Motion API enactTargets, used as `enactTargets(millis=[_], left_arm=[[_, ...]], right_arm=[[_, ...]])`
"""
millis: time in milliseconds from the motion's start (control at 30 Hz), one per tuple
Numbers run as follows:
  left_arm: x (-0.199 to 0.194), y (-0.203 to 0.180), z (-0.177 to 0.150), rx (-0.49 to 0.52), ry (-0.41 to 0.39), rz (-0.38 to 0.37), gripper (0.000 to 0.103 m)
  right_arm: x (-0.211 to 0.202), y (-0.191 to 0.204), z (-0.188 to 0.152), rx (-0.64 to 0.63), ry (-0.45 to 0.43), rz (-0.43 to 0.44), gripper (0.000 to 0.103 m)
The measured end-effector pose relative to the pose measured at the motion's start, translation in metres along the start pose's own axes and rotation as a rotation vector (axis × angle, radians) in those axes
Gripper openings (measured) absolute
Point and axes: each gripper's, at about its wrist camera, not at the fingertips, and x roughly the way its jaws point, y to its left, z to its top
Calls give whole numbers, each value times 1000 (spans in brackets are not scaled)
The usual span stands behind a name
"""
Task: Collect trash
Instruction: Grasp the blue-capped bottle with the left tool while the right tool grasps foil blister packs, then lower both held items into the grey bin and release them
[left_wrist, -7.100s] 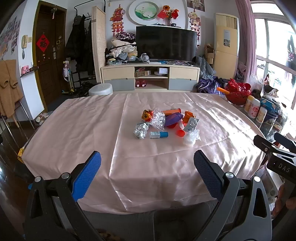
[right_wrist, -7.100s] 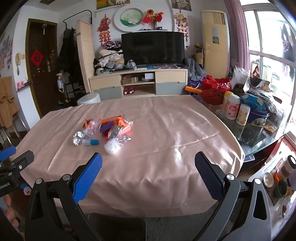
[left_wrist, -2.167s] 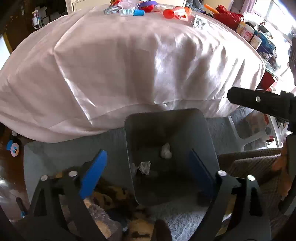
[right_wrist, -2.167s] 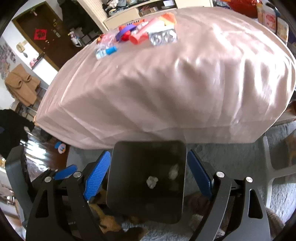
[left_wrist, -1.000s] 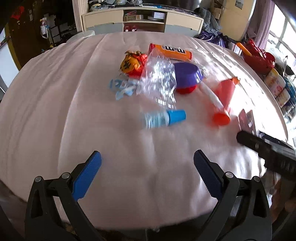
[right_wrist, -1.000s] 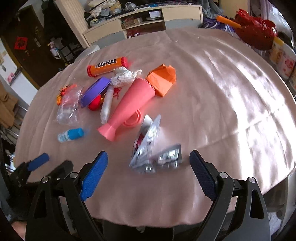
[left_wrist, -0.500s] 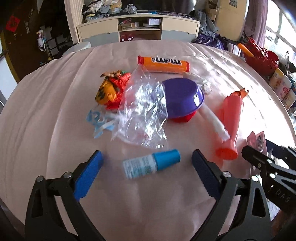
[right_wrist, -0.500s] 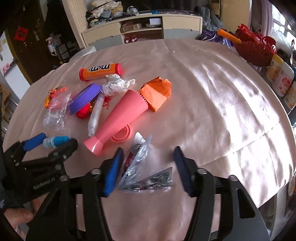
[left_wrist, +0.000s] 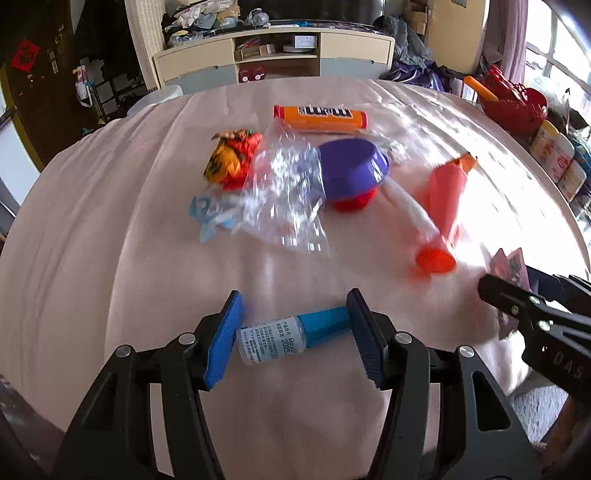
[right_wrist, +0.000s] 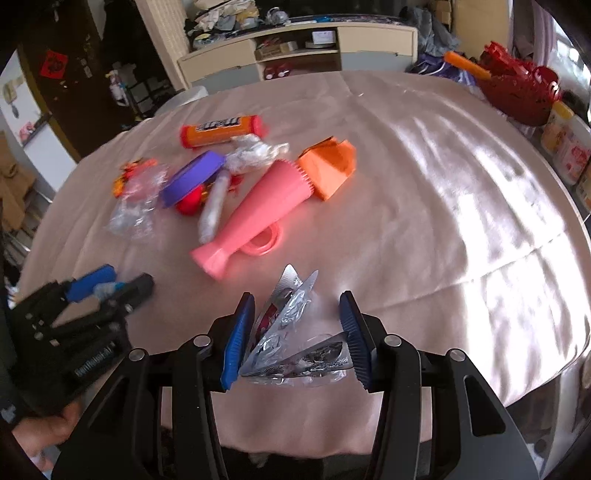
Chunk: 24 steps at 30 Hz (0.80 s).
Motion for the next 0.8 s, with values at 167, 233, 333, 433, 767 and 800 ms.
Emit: enactTargets(millis=[167,233,333,433,767,800], left_arm=[[-20,13,-17,-78,18,-58,55],[-34,16,-22,-90,9,-60,55],[-62,17,-35,-83,-10,-64,55],[-87,14,-58,-67,-15,-82,55],[-99,9,-153,-115,68,-161,55],[-97,9,-163,-120,83,-164,55]], right_arm=[[-18,1,-13,25,-15,44,48],[-30,3,-20,30,-31,56,48],[-51,8,-29,24,-64,88,49],[-68,15,-45,-5,-80,111,49],[-75,10,-122,-28,7,115,49],[-75,11,-132,-40,19,104,49]])
